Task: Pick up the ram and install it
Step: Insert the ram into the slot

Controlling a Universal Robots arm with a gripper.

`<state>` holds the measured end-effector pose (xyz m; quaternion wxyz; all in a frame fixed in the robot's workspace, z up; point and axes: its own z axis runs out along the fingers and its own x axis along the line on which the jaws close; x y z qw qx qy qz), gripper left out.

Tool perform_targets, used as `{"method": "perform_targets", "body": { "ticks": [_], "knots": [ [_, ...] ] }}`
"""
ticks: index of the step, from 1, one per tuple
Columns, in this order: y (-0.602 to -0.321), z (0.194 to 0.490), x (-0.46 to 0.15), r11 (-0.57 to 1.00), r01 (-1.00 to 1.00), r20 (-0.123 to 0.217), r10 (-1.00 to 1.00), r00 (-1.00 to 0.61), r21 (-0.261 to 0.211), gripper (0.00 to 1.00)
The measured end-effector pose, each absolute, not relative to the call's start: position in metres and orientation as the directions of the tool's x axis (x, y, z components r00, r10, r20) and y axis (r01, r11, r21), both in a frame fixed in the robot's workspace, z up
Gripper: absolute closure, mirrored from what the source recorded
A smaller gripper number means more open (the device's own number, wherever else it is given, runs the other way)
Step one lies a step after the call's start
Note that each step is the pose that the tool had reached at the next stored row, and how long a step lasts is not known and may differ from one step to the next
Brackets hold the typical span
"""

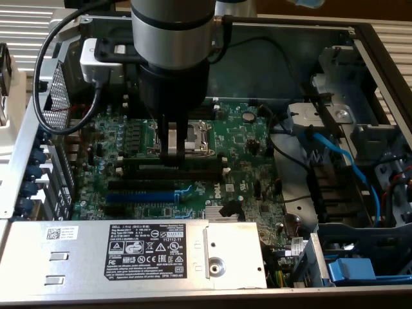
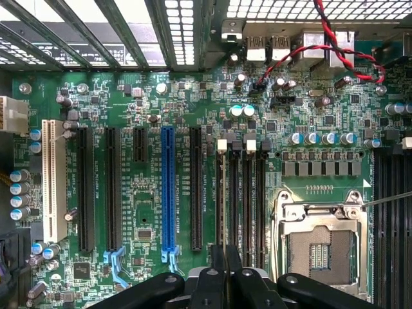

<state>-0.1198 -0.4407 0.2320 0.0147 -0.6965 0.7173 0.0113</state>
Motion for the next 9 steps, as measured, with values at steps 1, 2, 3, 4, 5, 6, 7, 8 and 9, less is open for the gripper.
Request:
{"method": "perform_targets", "body": {
  "ticks": [1,2,3,4,5,6,7,8,9],
  "knots": [
    [-0.4407,0.2319,-0.1198,0.03,-1.0,-0.037,-0.999,-0.029,-0.004,0.88],
    [-0.4406,0.2318,-0.1198,0.03,-1.0,-0.037,-0.999,-0.029,-0.004,0.88],
    [-0.4406,0.2317,-0.1198,0.03,-1.0,-0.037,-0.999,-0.029,-0.004,0.88],
    [-0.4406,0.2315,-0.1198,0.03,-1.0,-0.037,-0.999,-0.029,-0.004,0.88],
    [-0.4406,0.2313,-0.1198,0.03,-1.0,-0.037,-0.999,-0.029,-0.004,0.88],
    [-0.4406,0.2311,-0.1197,0.03,-1.0,-0.037,-0.999,-0.029,-0.004,0.88],
    [-0.4406,0.2309,-0.1197,0.029,-1.0,-0.037,-0.999,-0.029,-0.004,0.88],
    [-0.4406,0.2307,-0.1197,0.03,-1.0,-0.037,-0.999,-0.029,-0.004,0.88],
    [-0.4406,0.2304,-0.1197,0.03,-1.0,-0.037,-0.999,-0.029,-0.004,0.88]
  ]
}}
